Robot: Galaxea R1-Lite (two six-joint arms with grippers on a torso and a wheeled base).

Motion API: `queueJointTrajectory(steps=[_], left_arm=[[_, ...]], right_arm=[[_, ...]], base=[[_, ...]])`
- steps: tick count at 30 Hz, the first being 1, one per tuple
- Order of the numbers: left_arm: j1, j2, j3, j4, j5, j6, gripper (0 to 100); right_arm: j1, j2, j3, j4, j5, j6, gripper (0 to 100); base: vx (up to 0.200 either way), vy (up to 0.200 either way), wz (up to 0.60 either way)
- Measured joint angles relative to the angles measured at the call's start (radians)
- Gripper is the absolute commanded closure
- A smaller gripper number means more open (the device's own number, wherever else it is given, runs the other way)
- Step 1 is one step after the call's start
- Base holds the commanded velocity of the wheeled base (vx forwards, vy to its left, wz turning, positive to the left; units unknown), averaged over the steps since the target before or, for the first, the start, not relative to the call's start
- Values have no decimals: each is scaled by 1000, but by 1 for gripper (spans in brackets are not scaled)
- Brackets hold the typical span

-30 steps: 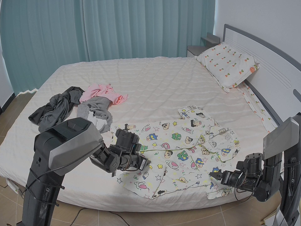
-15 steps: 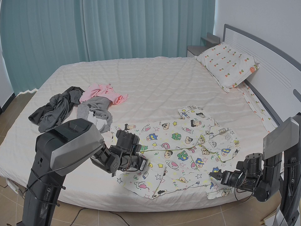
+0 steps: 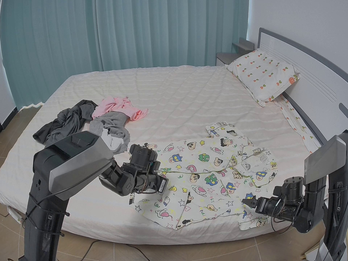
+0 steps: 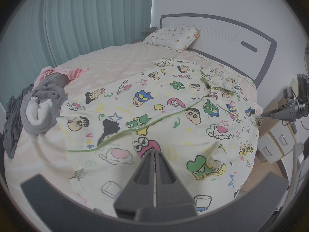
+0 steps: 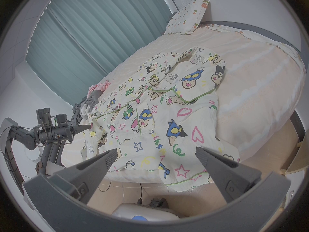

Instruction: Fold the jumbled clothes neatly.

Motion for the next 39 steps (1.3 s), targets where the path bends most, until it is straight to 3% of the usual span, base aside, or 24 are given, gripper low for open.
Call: queueJointTrajectory(steps=[15, 23, 39], left_arm=[[41, -114, -22, 161, 19, 93, 100], [64, -135, -51, 178, 45, 140, 100], [111, -123, -142, 277, 60, 153, 100]], right_arm=[[0, 0, 0, 0, 0, 0, 0], [0, -2, 1, 0, 0, 0, 0], [1, 1, 2, 0, -1, 0, 0]], base=[[0, 0, 0], [0, 0, 0], [0, 0, 0]])
